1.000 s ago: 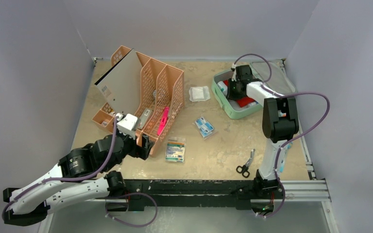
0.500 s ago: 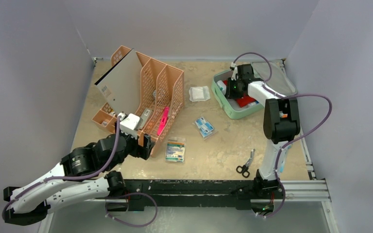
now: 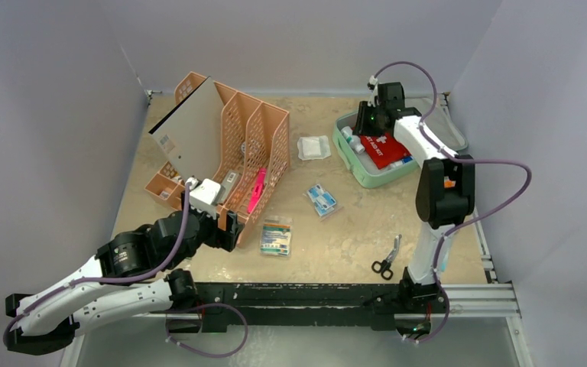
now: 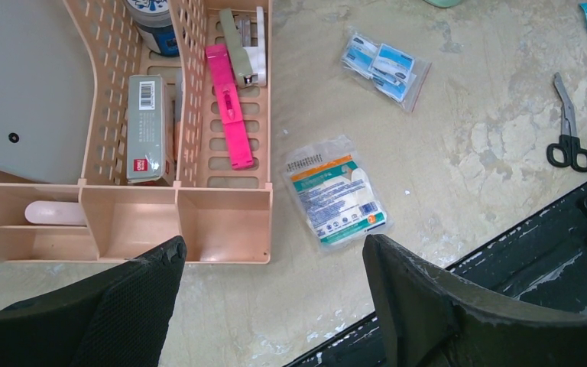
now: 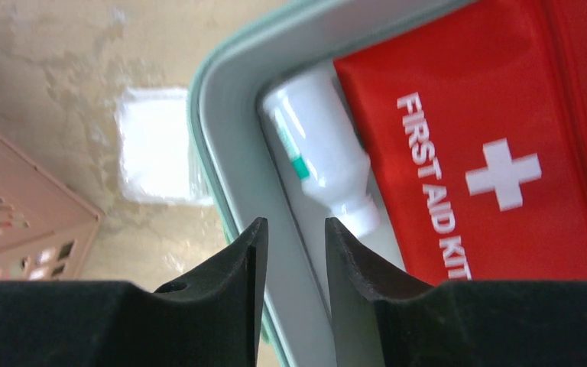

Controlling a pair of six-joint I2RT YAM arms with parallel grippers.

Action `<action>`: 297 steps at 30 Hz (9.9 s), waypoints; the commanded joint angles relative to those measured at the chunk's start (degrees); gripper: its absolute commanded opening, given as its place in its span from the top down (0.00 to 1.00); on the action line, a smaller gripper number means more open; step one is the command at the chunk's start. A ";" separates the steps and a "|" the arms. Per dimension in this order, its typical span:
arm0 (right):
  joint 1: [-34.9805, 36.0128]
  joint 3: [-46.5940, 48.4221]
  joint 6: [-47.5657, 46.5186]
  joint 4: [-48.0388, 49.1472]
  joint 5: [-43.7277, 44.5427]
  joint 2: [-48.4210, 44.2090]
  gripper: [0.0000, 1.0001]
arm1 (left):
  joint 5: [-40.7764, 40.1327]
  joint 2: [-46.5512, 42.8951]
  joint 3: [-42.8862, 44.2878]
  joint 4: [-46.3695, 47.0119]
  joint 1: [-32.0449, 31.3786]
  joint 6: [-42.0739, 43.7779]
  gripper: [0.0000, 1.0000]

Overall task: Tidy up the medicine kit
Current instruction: Place the pill bottle in the medicine box, then pick up the pill bottle at the center of the board, then place the pill bottle in the medicine box.

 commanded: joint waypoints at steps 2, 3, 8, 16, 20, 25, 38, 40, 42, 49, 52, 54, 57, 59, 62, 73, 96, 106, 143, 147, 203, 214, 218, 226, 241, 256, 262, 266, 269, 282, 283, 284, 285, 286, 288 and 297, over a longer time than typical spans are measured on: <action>-0.50 7.89 3.05 1.49 -1.08 6.37 0.65 | -1.75 0.94 -0.17 -0.24 -0.17 -0.87 0.16; -0.50 8.75 3.33 1.63 -1.15 7.40 0.65 | -1.94 1.31 -0.03 -0.49 -0.17 -1.05 0.16; -0.50 11.50 3.99 2.25 -1.13 11.48 0.54 | -2.30 2.81 0.21 -1.01 -0.17 -1.29 0.16; -0.53 9.67 5.37 3.86 -7.00 12.98 0.68 | -3.00 4.18 0.21 -0.89 -0.17 -1.37 0.16; -0.57 7.82 6.60 5.46 -8.88 11.99 0.72 | -3.37 4.94 0.19 -0.93 -0.17 -1.66 0.16; -0.58 8.45 6.88 4.34 -7.80 13.28 0.71 | -4.03 5.88 0.42 -1.65 -0.17 -2.63 0.16; -0.67 16.27 3.79 -3.50 -10.90 14.92 0.61 | -7.88 6.01 1.83 -6.26 -0.17 -11.79 0.14; -0.63 15.69 4.13 -3.90 -9.99 13.01 0.59 | -8.38 7.12 2.87 -8.61 -0.17 -14.12 0.14; -0.67 15.88 4.28 -5.16 -9.04 10.72 0.54 | -9.10 8.63 4.29 -11.20 -0.17 -16.54 0.14; -0.67 13.65 5.17 -9.12 -6.77 1.52 0.38 | -11.93 13.19 6.83 -18.59 -0.15 -24.75 0.11; -0.16 7.53 7.38 -6.87 -8.07 -4.16 0.35 | -14.55 15.69 8.21 -23.17 -0.09 -30.16 0.09; 0.50 2.17 9.12 -4.50 -8.51 -8.60 0.32 | -15.92 17.00 9.08 -24.08 -0.09 -32.41 0.07; 1.84 -3.53 9.74 -3.35 -8.31 -14.31 0.24 | -17.37 18.87 10.22 -24.82 0.07 -34.90 0.03; 2.75 -5.65 9.29 -4.54 -8.20 -17.63 0.22 | -17.55 20.15 10.44 -25.24 0.64 -36.66 0.03; 4.87 -9.22 8.81 -5.60 -7.07 -21.95 0.16 | -16.37 21.94 10.17 -26.34 3.09 -40.06 0.02; 12.45 -23.46 13.77 -7.42 -1.24 -35.91 0.01 | -6.99 21.55 10.07 -17.37 11.96 -32.82 0.03; -7.25 -18.73 8.09 -14.88 35.86 -32.23 0.10 | 7.44 12.61 6.02 -1.79 11.96 -4.66 0.05; -17.26 -14.45 3.59 -17.10 35.19 -24.77 0.25 | 9.85 12.54 5.08 -2.12 11.96 5.12 0.06; -26.26 -18.14 3.72 -17.13 26.80 -17.38 0.39 | 12.84 14.82 5.14 1.25 11.87 8.52 0.09; -26.25 -19.09 3.99 -17.12 25.57 -17.56 0.40 | 12.92 13.79 5.08 1.09 11.87 8.36 0.09; -5.53 -24.96 5.68 18.57 1.11 -25.76 1.00 | 13.65 3.10 7.33 -3.39 11.89 -0.26 0.12; -4.02 -28.04 6.60 21.72 2.68 -22.06 0.98 | 13.65 3.81 7.60 -3.57 11.89 -1.54 0.12; -3.84 -29.67 6.97 23.31 3.18 -21.53 0.97 | 13.30 4.02 8.05 -3.65 11.91 -1.54 0.12; -3.66 -33.52 7.05 27.00 2.27 -21.03 0.91 | 13.87 4.51 7.77 -3.22 11.94 -2.25 0.12; -3.66 -33.03 3.65 15.50 4.07 -24.87 0.58 | 13.85 4.47 8.17 -3.30 11.91 -1.75 0.12; -3.66 -20.49 -4.18 -1.93 3.52 -18.84 0.46 | 13.56 4.00 8.08 -3.45 11.91 -1.74 0.12; -3.67 -15.49 -7.68 -6.95 0.75 -13.38 0.47 | 13.19 3.21 7.89 -4.08 11.90 -2.34 0.12; -3.66 -13.49 -7.92 -7.27 -0.35 -10.56 0.47 | 13.10 3.27 8.23 -4.18 11.94 -2.36 0.12; -3.64 -12.82 -6.93 -6.18 -2.83 -8.97 0.50 | 13.03 3.55 8.25 -4.24 11.89 -2.42 0.12; -3.66 -13.01 -3.59 -3.46 -6.81 -6.30 0.68 | 12.84 3.82 7.21 -3.70 11.88 -2.86 0.12; -3.66 -13.17 -3.32 -3.14 -7.22 -6.32 0.68 | 12.90 3.75 7.04 -3.47 11.92 -2.87 0.12; -3.66 -13.37 -3.19 -2.91 -7.34 -6.44 0.68 | 12.99 3.82 6.95 -3.28 11.94 -2.87 0.12; -3.66 -13.37 -3.07 -2.93 -7.26 -6.69 0.68 | 13.08 3.90 6.89 -3.16 11.94 -2.79 0.12; -3.66 -13.23 -3.01 -3.22 -7.18 -7.20 0.68 | 13.10 4.02 6.92 -3.13 11.92 -2.67 0.12; -3.66 -12.76 -2.77 -4.05 -6.68 -8.27 0.65 | 12.99 4.16 6.99 -3.32 11.88 -2.29 0.12; -3.66 -8.02 1.73 -7.31 -1.90 -13.18 0.55 | 11.43 4.56 6.01 -3.36 11.87 0.29 0.12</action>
